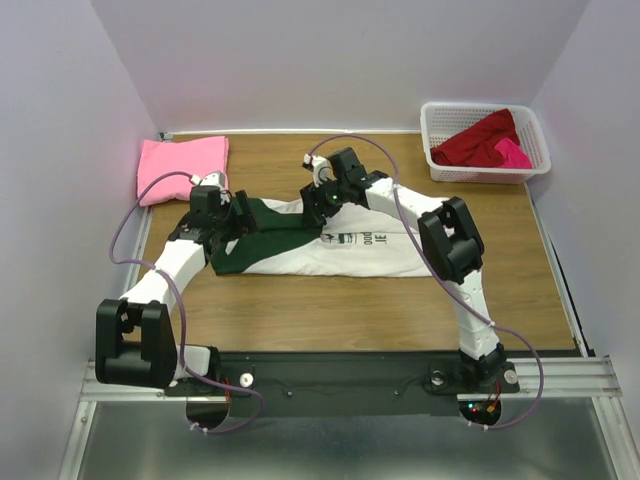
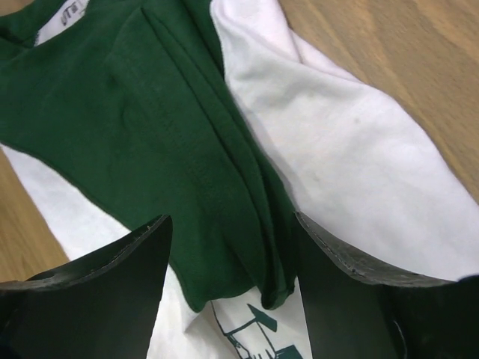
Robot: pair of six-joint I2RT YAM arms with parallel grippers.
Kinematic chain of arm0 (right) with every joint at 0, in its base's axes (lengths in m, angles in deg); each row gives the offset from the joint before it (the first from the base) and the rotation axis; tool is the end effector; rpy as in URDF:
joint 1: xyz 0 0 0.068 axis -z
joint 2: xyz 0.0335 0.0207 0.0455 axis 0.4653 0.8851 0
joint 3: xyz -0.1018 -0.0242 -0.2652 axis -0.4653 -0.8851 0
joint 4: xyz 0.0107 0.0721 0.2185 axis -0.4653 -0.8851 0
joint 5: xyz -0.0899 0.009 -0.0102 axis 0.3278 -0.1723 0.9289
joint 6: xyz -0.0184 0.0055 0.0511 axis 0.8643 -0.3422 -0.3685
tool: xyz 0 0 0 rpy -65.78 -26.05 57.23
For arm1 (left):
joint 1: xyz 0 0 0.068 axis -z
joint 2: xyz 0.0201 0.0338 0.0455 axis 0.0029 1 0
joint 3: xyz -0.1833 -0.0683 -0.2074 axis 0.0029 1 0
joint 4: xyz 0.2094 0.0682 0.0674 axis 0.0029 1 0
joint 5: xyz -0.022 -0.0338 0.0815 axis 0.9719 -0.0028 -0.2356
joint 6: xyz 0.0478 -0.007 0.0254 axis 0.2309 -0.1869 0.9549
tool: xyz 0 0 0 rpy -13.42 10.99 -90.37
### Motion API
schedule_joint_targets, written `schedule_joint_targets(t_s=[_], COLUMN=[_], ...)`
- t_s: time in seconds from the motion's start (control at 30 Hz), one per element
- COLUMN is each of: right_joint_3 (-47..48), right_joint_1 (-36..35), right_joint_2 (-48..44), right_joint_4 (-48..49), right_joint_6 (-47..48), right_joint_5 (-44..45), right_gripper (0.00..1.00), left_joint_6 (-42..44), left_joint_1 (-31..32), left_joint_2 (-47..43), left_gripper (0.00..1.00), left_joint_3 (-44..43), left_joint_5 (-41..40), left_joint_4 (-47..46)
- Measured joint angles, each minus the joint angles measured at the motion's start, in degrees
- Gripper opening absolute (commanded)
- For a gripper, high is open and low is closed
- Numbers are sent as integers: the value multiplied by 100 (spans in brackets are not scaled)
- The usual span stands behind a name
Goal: Fold and stack the t-shirts
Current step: Fold the tshirt
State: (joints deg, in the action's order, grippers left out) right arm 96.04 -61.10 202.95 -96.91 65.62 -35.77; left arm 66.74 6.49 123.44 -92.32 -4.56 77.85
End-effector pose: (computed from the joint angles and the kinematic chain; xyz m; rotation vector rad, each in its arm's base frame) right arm 0.3959 0.2827 0.2110 -0.9673 2.2018 0.8853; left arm 0.2526 -0.0335 0.2707 -0.2043 2.1525 -0.3948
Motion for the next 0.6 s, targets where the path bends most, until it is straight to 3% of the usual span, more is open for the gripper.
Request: schedule_joint_targets(t_s=[0.6], right_joint_3=[-588], right_joint_1=[-197], right_joint_2=[-162], right_joint_4=[-24], right_joint_6=[195], right_joint_5=[-634], right_gripper=[62], left_joint_6=[-4], left_joint_1=[0], left_joint_2=[-157], left_gripper=[96], left_joint_3=[232], left_joint_5=[103], left_joint_4=[-24])
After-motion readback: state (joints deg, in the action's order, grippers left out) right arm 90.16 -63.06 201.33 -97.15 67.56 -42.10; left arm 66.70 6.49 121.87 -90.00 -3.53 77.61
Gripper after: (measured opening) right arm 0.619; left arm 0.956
